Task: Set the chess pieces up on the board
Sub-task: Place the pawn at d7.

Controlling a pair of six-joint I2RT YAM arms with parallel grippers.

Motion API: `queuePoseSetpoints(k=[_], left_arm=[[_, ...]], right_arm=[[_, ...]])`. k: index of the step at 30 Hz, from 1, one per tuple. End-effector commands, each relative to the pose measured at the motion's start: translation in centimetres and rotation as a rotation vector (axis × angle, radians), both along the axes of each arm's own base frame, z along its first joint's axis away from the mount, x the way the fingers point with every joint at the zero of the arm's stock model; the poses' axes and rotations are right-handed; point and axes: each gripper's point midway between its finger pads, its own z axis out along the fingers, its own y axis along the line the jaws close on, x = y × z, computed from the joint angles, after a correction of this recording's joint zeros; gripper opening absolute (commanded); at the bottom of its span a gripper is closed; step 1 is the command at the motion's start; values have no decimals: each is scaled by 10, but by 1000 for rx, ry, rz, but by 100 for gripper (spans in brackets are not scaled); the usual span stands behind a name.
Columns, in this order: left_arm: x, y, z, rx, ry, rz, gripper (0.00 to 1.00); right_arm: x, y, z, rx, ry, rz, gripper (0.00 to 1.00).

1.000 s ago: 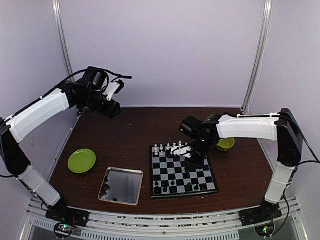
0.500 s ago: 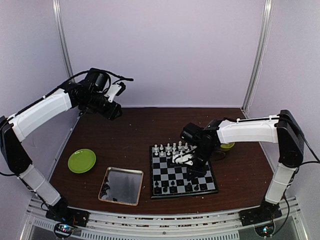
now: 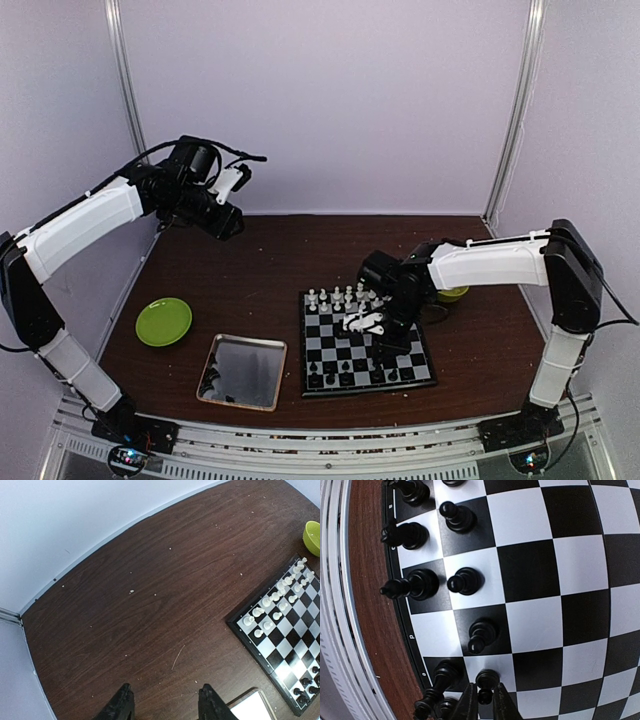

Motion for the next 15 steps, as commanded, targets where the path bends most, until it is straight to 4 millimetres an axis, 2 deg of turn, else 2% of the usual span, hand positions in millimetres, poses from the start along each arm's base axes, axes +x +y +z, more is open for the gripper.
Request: queuePoseSetpoints(k=[1,3,8,11,15], left_arm=[[5,-5,15,-39,-31,-2,45],[5,-6,14,-41,-28,-5,45],[5,-5,14,-37,-28,-2,45],[6,-5,13,-32,-28,1,45],[7,-4,7,-20,-13,5,44]], right_arm=[[4,7,1,13,-17,2,13],[6,7,1,12,-25,-7,14],[7,5,5,14,-42,-19,25],[3,5,20,40,-39,-19,28],[1,3,55,118,-47,-15,33]])
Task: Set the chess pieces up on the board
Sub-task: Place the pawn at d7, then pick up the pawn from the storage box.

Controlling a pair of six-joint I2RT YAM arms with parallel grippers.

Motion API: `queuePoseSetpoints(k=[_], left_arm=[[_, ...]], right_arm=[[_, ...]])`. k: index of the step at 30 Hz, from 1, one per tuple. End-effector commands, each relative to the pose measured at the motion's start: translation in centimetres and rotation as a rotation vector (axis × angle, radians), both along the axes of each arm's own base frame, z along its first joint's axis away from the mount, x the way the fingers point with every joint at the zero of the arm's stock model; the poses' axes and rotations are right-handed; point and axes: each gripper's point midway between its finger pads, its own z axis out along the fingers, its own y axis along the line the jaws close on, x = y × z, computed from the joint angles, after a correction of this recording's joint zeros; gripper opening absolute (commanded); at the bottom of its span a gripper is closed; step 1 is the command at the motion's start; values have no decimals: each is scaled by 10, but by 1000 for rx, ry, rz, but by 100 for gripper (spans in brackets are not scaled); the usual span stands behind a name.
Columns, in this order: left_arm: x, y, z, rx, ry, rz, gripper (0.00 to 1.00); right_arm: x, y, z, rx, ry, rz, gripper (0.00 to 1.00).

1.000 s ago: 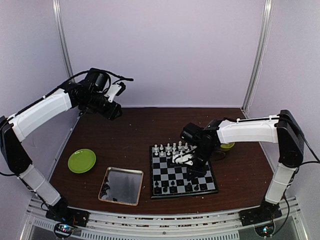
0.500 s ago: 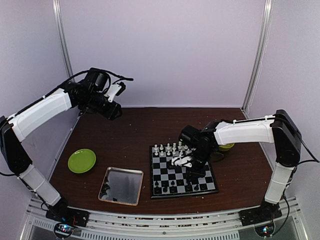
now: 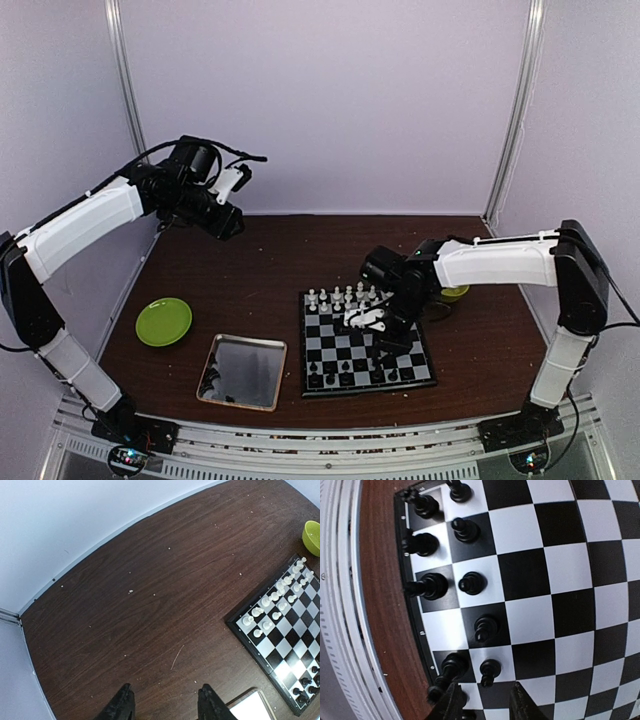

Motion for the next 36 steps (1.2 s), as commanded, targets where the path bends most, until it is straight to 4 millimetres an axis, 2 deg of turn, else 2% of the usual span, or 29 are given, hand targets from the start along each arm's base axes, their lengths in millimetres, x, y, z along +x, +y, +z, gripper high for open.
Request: queuePoseSetpoints(k=[1,3,6,8,13,16,19,22,28,36], left_arm=[[8,-2,4,-5,-8,19,43],[2,-4,-6,34,33,23,41],[-22,-12,-22,72,112,8,37],[-50,-15,-49,81,194,-15,36],[-140,-15,-112,128,422,-55,29],[-187,-17,-134,177,501,-57,29],[-219,-15,-148,195,558,-52,30],[-240,-13,-163,195,609,-52,30],[-269,-12,-185,252,696,-102,23],[-283,-3,-213,380,750,-125,25]], right_arm=[[1,-1,54,121,-36,-6,34],[4,-9,63,153,-50,-25,34],[12,-22,74,208,-80,-74,34],[16,-31,79,249,-99,-107,35],[29,-49,89,340,-150,-183,35],[43,-58,100,357,-201,-233,35],[50,-62,107,372,-224,-258,35],[46,-62,103,381,-214,-249,35],[44,-63,102,375,-212,-239,36],[44,-66,100,367,-223,-239,36]])
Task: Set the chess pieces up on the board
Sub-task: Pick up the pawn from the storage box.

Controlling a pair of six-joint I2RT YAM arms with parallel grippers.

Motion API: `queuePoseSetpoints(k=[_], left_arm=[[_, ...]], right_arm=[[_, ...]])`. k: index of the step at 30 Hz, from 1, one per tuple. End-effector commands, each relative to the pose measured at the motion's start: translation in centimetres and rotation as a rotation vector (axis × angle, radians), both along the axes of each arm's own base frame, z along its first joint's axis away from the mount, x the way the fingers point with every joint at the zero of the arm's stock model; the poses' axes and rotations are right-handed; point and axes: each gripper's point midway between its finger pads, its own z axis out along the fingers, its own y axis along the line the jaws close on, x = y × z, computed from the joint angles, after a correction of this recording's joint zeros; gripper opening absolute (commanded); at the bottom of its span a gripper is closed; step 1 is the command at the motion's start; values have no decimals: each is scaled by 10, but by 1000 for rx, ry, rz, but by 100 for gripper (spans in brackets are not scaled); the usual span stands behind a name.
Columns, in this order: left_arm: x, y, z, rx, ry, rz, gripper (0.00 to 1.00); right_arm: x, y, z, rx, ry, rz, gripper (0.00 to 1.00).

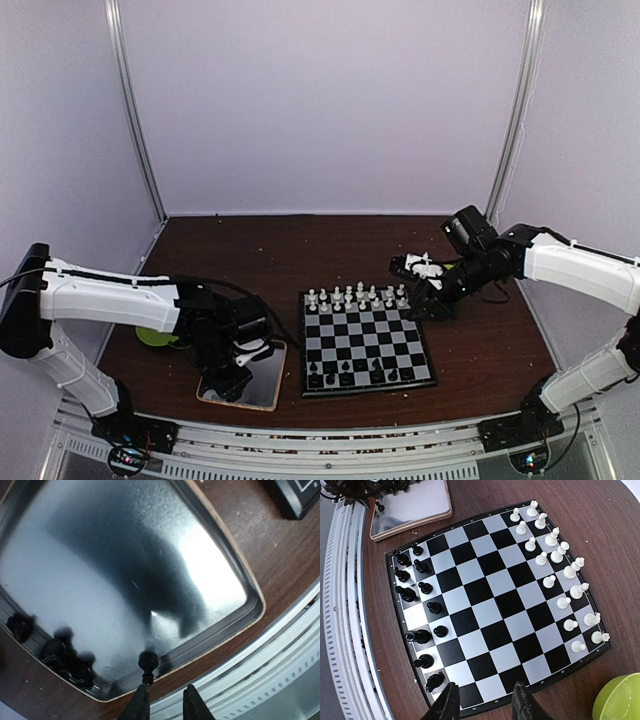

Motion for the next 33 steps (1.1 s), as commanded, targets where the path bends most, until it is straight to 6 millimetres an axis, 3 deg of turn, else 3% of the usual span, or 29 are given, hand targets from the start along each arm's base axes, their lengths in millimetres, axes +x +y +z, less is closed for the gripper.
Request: queuePoseSetpoints(k=[1,11,24,28,33], left_arm=[[-7,9,-16,62,38,-4,25],[3,19,-27,152,-9,-19,22],[17,11,-26,179,-50,-65,3],[40,-9,-9,177,-121,-105,0],[90,-60,37,76,-250,-138,0]], right_arm=[[1,-2,5,13,-25,-2,36],[0,-2,0,0,-13,5,36],[0,-2,-7,-16,10,10,35],[0,-2,-6,-16,10,10,35],[0,-3,-6,-17,7,9,35]])
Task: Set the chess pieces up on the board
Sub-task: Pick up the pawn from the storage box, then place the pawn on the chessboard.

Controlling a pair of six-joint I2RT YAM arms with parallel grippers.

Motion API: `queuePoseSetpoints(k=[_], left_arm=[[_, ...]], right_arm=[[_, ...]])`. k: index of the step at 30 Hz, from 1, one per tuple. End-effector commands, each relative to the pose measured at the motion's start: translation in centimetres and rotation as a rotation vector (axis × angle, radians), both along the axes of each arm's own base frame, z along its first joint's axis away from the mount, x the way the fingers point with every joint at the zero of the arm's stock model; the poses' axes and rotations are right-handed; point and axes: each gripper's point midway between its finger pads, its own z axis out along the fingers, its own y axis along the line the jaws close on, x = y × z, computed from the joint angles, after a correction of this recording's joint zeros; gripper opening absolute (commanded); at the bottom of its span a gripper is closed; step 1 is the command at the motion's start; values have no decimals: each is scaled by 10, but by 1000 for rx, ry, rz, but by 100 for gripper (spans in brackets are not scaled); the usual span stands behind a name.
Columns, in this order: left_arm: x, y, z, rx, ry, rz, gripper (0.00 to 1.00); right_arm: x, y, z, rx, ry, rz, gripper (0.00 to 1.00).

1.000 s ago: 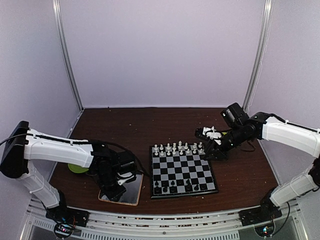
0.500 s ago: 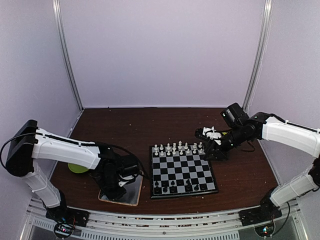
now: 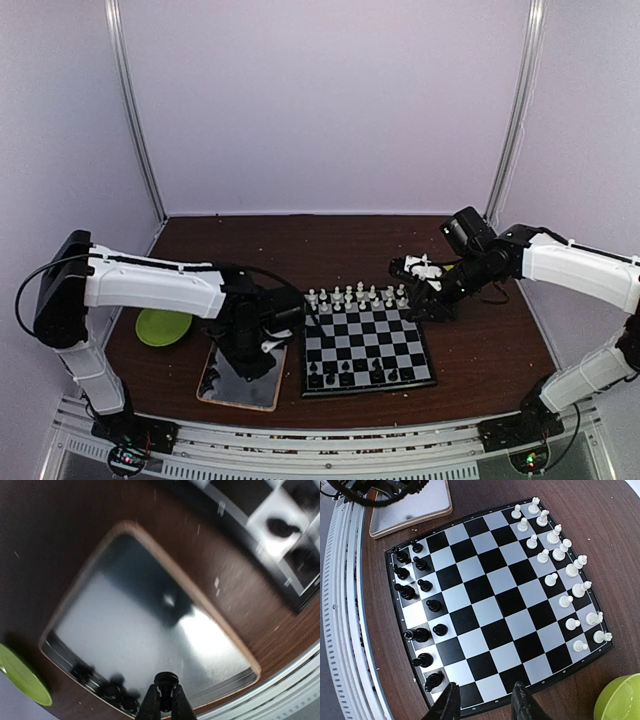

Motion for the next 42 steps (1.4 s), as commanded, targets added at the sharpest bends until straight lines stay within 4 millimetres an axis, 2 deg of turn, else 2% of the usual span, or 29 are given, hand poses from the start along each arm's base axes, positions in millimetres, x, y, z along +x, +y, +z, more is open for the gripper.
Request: queuePoseSetpoints(k=[1,4,7,11,19,25,33,35,37,40,42], left_arm=[[51,-46,48,-98,-142,-73,0],[72,-89,63,-171,-162,-121,0],[81,-117,62,-199,-147,-161,0],[87,-140,51,-218,-118,-198,0],[84,-155,23,-222,-55,-216,0],[79,-156,5,-209,-8,-222,2],[76,-158,-2,-205,16,-244,11],[78,-157,5,-201,7,-249,20],[81,-155,21,-207,-16,-259,24],[93,-148,60,-257,-68,-257,28],[106,-135,95,-289,-127,-243,28]], right_arm=[[0,-3,-1,-9,-1,3,35],[0,-4,1,-8,-10,1,35],[0,-5,4,1,-19,-2,35],[-1,-7,6,5,-29,-5,35],[0,-8,7,4,-36,-3,35],[1,-7,5,-1,-30,-2,35],[2,-8,6,-4,-36,-12,35],[4,-10,8,-10,-49,-21,35],[7,-13,13,-12,-68,-34,35],[8,-16,26,2,-95,-43,36],[8,-16,35,7,-111,-36,37]])
